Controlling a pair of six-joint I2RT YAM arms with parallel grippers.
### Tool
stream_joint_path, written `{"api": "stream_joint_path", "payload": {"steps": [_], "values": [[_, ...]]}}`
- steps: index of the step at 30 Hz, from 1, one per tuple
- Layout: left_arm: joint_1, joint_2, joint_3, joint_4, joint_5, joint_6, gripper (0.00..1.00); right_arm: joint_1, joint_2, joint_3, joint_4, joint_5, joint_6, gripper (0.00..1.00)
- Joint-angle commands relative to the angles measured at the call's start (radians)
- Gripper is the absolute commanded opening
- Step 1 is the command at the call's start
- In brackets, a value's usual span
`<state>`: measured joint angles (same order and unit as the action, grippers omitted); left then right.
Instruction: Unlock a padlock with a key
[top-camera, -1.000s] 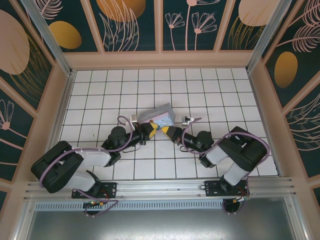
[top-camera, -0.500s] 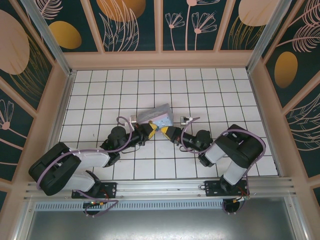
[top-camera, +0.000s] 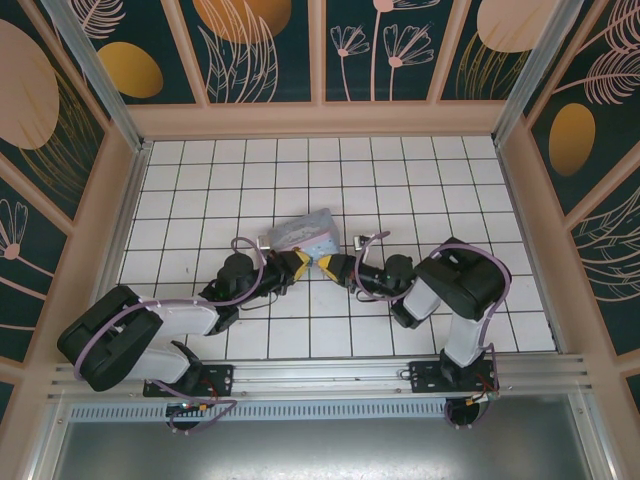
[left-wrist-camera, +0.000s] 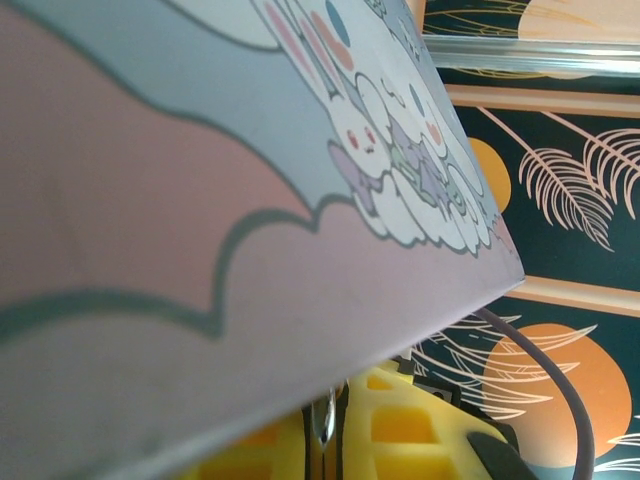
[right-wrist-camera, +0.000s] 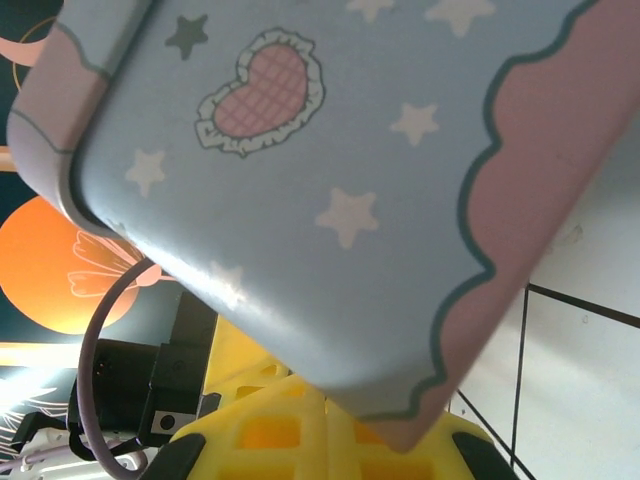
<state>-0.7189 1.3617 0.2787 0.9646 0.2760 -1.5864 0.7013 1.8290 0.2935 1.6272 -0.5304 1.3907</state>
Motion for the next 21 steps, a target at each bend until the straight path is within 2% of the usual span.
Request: {"api": "stream_joint_path", "payload": {"steps": [1, 18, 21], "values": [[-0.032, -0.076, 0.053, 0.345, 0.171, 0.019, 0.00, -0.007, 0.042, 0.011, 0.108, 0.009, 0.011, 0.00], [-0.033, -0.081, 0.030, 0.507, 0.187, 0.080, 0.00, -0.007, -0.003, 0.056, 0.106, -0.073, -0.021, 0.00], [-0.033, -0.103, 0.036, 0.492, 0.194, 0.086, 0.00, -0.023, 0.001, 0.061, 0.102, -0.077, -0.021, 0.00]]}}
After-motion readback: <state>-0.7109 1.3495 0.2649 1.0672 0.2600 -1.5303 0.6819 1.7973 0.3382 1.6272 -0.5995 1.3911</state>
